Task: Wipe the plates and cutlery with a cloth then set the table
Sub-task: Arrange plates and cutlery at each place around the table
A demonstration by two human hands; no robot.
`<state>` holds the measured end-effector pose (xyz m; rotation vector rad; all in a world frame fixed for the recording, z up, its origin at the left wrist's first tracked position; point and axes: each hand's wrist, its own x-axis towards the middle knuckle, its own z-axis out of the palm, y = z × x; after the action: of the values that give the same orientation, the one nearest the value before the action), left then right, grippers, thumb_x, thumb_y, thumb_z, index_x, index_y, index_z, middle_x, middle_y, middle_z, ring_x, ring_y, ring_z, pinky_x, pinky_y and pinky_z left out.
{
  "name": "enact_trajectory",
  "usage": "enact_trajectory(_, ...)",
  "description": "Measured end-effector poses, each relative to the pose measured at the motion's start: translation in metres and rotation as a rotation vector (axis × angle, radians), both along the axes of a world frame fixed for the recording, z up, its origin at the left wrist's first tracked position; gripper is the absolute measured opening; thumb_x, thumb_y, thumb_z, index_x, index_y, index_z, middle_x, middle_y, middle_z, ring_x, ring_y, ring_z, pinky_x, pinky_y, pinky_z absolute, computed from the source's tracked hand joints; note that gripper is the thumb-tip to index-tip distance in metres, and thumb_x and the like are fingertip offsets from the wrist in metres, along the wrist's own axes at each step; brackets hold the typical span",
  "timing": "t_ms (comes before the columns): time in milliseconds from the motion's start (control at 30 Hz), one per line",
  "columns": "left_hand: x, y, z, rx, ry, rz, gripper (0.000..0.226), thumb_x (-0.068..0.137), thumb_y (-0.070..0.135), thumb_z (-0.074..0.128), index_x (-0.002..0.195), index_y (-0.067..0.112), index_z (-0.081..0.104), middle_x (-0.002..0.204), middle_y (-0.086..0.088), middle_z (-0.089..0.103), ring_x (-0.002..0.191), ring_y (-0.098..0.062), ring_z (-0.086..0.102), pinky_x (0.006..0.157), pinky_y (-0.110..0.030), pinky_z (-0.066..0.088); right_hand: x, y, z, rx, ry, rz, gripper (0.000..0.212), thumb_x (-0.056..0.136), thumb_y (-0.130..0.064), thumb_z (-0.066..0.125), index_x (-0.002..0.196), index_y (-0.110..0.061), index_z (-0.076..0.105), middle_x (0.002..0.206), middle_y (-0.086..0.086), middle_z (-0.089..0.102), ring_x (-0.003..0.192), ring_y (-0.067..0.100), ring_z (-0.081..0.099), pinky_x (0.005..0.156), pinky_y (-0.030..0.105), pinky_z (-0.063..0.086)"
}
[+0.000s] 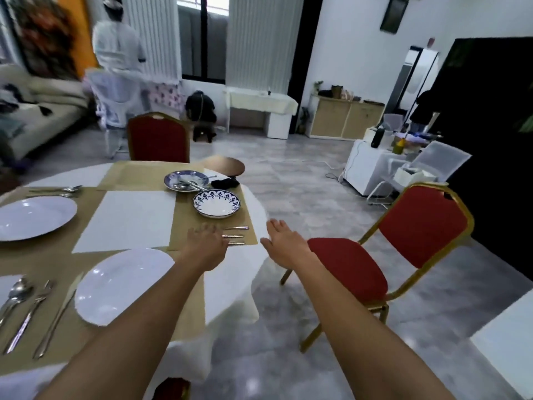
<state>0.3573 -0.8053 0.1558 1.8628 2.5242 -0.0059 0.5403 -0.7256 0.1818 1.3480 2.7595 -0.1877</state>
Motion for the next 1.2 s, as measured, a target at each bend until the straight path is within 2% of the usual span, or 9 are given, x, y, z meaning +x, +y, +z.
enact_trajectory(167,0.005,0.030,-0.005,-0.019,-0.031,0.144,0.051,0.102,0.036,0.022,0.144,0.009,0.027,0.149,-0.008,0.032,0.140,-0.025,0.026,0.110,-0.043,0.024,0.001,0.060,-0.007,-0.039,-0.010,0.118,0.058,0.105,-0.037,0.022,0.154,-0.011,0.006,0.163,0.003,0.001,0.150,0.020,0.000,0.119,0.045,0.015)
enact_trajectory(300,-0.007,0.070,-0.012,-0.035,-0.042,0.243,0.048,0.101,0.035,0.023,0.141,0.009,0.031,0.146,-0.008,0.036,0.135,-0.024,0.031,0.108,-0.043,0.025,-0.010,0.124,-0.014,-0.034,-0.018,0.196,0.059,0.105,-0.038,0.022,0.154,-0.011,0.006,0.163,0.003,0.002,0.149,0.020,0.001,0.118,0.045,0.017)
enact_trajectory(533,-0.058,0.165,-0.035,0.003,-0.105,0.421,0.049,0.101,0.035,0.025,0.141,0.009,0.032,0.144,-0.010,0.039,0.135,-0.025,0.032,0.110,-0.043,0.026,-0.081,0.252,-0.022,0.004,-0.037,0.341,0.057,0.105,-0.034,0.024,0.154,-0.009,0.009,0.163,0.003,0.005,0.149,0.019,0.003,0.118,0.043,0.020)
enact_trajectory(767,-0.091,0.243,-0.061,-0.032,-0.137,0.575,0.053,0.101,0.038,0.026,0.146,0.010,0.025,0.149,-0.009,0.033,0.137,-0.024,0.029,0.109,-0.043,0.023,-0.153,0.347,-0.039,-0.057,-0.067,0.470,0.056,0.105,-0.036,0.025,0.153,-0.010,0.014,0.162,0.004,0.008,0.149,0.020,0.006,0.116,0.044,0.023)
enact_trajectory(1000,-0.104,0.276,-0.083,0.002,-0.156,0.783,0.058,0.101,0.039,0.025,0.150,0.009,0.016,0.155,-0.011,0.021,0.143,-0.026,0.019,0.114,-0.043,0.015,-0.215,0.417,-0.073,-0.119,-0.074,0.565,0.056,0.104,-0.036,0.026,0.153,-0.010,0.017,0.161,0.005,0.015,0.148,0.021,0.012,0.114,0.044,0.027)
enact_trajectory(1100,-0.104,0.293,-0.100,0.044,-0.184,0.905,0.058,0.101,0.039,0.023,0.150,0.009,0.013,0.157,-0.011,0.017,0.144,-0.025,0.016,0.116,-0.044,0.011,-0.257,0.447,-0.091,-0.142,-0.044,0.656,0.052,0.104,-0.035,0.029,0.150,-0.012,0.025,0.156,0.007,0.030,0.143,0.025,0.026,0.109,0.045,0.035)
enact_trajectory(1167,-0.105,0.302,-0.109,0.058,-0.183,0.980,0.058,0.102,0.039,0.020,0.151,0.009,0.009,0.158,-0.011,0.013,0.146,-0.024,0.011,0.117,-0.043,0.008,-0.286,0.465,-0.102,-0.141,-0.024,0.709,0.043,0.102,-0.033,0.033,0.139,-0.013,0.041,0.141,0.009,0.048,0.129,0.030,0.044,0.099,0.045,0.043)
enact_trajectory(1200,-0.105,0.309,-0.115,0.066,-0.182,1.029,0.058,0.102,0.038,0.019,0.151,0.009,0.008,0.159,-0.010,0.011,0.146,-0.023,0.008,0.118,-0.042,0.007,-0.303,0.474,-0.108,-0.137,-0.019,0.755,0.034,0.101,-0.030,0.034,0.128,-0.014,0.049,0.128,0.010,0.055,0.118,0.031,0.052,0.093,0.044,0.047)
